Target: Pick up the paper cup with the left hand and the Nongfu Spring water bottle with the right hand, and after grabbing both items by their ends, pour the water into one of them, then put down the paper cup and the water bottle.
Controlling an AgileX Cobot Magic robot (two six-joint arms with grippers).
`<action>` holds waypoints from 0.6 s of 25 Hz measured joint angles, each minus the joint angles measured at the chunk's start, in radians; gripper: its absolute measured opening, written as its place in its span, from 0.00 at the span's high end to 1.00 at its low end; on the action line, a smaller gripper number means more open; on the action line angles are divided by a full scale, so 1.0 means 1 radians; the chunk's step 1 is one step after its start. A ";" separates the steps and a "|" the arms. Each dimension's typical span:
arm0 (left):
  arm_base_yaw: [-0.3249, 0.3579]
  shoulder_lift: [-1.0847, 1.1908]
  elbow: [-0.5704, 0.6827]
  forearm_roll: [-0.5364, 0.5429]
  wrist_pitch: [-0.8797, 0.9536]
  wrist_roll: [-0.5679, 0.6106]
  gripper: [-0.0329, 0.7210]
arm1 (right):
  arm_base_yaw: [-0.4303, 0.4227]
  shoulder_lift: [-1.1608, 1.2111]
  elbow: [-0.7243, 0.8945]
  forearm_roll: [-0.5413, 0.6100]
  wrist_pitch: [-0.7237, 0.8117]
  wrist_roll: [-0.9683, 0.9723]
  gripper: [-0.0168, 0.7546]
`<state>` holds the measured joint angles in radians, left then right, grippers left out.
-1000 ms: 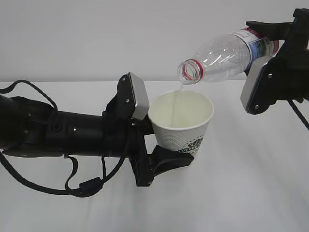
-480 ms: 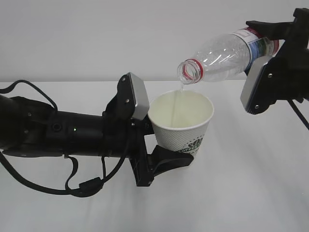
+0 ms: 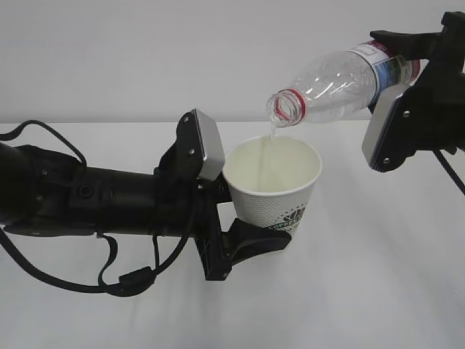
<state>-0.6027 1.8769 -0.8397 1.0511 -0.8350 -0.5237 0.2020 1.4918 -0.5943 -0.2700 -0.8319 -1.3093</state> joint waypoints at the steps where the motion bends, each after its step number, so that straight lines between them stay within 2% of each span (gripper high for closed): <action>1: 0.000 0.000 0.000 0.000 0.000 0.000 0.23 | 0.000 0.000 0.000 0.000 0.000 -0.002 0.31; 15: 0.000 0.000 0.000 0.000 0.000 0.000 0.23 | 0.000 0.000 0.000 0.000 0.000 -0.023 0.31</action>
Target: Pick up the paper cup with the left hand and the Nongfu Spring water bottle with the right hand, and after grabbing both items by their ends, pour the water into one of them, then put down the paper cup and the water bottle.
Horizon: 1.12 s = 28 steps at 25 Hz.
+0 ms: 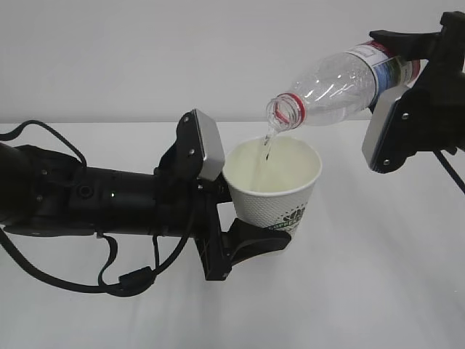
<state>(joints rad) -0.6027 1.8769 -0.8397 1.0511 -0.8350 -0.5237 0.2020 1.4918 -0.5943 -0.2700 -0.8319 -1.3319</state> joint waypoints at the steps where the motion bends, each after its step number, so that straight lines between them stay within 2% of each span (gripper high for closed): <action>1: 0.000 0.000 0.000 0.000 0.000 0.000 0.23 | 0.000 0.000 0.000 0.000 0.000 0.000 0.31; 28: 0.000 0.000 0.000 0.000 0.000 0.000 0.23 | 0.000 0.000 0.000 0.000 -0.002 -0.001 0.31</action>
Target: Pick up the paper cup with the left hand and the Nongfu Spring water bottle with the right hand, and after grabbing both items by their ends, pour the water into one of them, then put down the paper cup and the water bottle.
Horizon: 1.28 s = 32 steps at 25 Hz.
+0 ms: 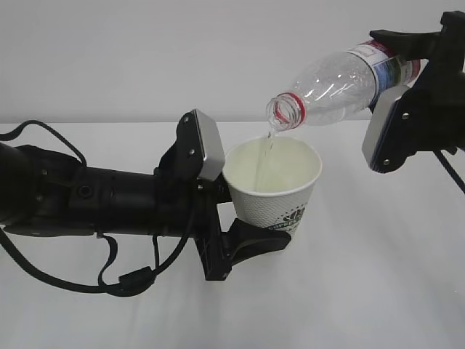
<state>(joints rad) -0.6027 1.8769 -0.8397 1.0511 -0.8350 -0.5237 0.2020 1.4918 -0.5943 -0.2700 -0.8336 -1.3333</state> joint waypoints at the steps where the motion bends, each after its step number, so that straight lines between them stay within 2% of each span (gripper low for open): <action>1: 0.000 0.000 0.000 0.000 0.000 0.000 0.23 | 0.000 0.000 0.000 0.000 0.000 0.000 0.31; 11: 0.000 0.000 0.000 0.021 0.000 -0.003 0.23 | 0.000 0.000 0.000 0.000 -0.002 0.000 0.31; 16: 0.000 0.000 0.000 0.051 0.000 -0.041 0.23 | 0.000 0.000 0.000 0.000 -0.002 0.000 0.31; 32: 0.000 0.000 0.000 0.053 -0.012 -0.048 0.23 | 0.000 0.000 0.000 0.000 -0.005 -0.016 0.31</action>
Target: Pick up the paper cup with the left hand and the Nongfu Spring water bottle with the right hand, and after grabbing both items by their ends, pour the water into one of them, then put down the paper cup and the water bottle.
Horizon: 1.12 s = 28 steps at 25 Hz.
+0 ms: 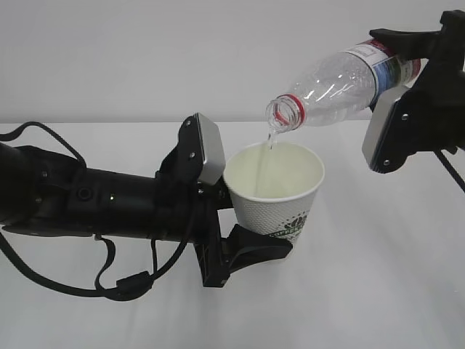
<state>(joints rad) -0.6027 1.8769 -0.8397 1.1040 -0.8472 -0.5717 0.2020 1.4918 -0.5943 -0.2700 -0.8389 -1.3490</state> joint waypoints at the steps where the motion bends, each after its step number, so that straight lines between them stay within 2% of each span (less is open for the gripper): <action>1: 0.000 0.000 0.000 0.000 0.000 0.000 0.23 | 0.000 0.000 0.000 0.000 0.000 0.000 0.31; 28: 0.000 0.000 0.000 0.051 0.000 0.022 0.27 | 0.000 0.000 0.000 0.000 0.000 -0.026 0.31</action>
<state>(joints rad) -0.6027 1.8769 -0.8397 1.1550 -0.8472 -0.5501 0.2020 1.4918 -0.5943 -0.2700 -0.8389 -1.3748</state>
